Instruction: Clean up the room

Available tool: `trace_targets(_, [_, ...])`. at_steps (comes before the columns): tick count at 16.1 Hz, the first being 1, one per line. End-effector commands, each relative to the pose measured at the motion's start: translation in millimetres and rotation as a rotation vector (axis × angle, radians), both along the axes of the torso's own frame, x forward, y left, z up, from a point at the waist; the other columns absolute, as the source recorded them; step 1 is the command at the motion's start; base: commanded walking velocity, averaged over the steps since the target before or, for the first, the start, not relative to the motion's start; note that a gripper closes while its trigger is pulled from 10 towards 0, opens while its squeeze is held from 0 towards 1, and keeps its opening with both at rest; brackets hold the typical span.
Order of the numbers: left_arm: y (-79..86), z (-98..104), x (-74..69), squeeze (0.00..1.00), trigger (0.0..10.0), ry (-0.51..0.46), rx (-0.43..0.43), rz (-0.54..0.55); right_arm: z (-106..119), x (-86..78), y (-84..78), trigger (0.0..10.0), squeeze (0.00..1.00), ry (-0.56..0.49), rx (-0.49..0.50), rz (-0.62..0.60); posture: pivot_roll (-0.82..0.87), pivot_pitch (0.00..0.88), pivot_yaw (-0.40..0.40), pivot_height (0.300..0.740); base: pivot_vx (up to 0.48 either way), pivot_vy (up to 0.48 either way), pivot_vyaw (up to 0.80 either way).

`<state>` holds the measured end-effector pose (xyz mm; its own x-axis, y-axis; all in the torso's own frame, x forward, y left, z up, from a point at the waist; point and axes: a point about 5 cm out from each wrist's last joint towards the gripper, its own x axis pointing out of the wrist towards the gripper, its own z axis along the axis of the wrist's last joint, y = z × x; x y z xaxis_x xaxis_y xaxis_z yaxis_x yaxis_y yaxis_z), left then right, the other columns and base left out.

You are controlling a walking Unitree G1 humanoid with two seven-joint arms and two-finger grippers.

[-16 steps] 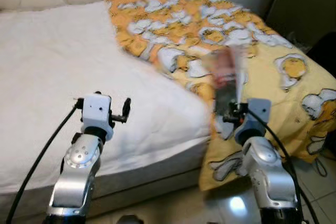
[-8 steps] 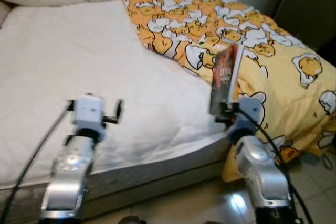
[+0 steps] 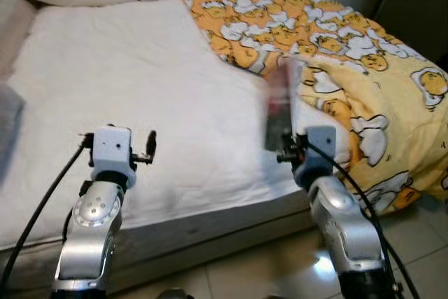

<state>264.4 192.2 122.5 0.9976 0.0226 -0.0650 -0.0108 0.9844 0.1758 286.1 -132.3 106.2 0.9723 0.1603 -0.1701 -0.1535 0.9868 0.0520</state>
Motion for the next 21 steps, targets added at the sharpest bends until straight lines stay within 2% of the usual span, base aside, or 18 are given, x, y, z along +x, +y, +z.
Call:
trace_targets(1, [-10.1,0.6,1.6,0.00,10.0,-0.008,-0.005,-0.032,6.1,0.9,-10.7,10.0,0.00,-0.033,-0.008,-0.030,0.07,0.000,-0.029,0.740,0.000,0.398,0.00])
trace_targets(11, [-10.0,-1.0,1.5,0.00,10.0,-0.015,-0.015,-0.029,4.7,2.0,-10.8,10.0,0.00,-0.035,-0.011,-0.033,0.07,0.000,-0.024,0.740,0.000,0.390,0.00])
trace_targets(17, [-10.6,2.7,1.4,0.00,10.0,-0.037,-0.007,-0.040,6.9,6.1,-6.4,10.0,0.00,-0.053,-0.052,0.002,0.08,0.000,-0.026,0.740,0.000,0.000,0.00])
trace_targets(19, [-10.9,3.6,2.5,0.00,10.0,-0.041,-0.011,-0.042,6.5,7.2,-8.2,10.0,0.00,-0.053,-0.062,-0.014,0.08,0.000,-0.023,0.740,0.000,0.000,0.80])
trace_targets(21, [-12.2,4.4,3.5,0.00,10.0,-0.044,-0.011,-0.048,4.8,7.7,-10.2,10.0,0.00,-0.042,-0.044,-0.034,0.08,0.000,-0.020,0.740,0.244,0.000,0.00])
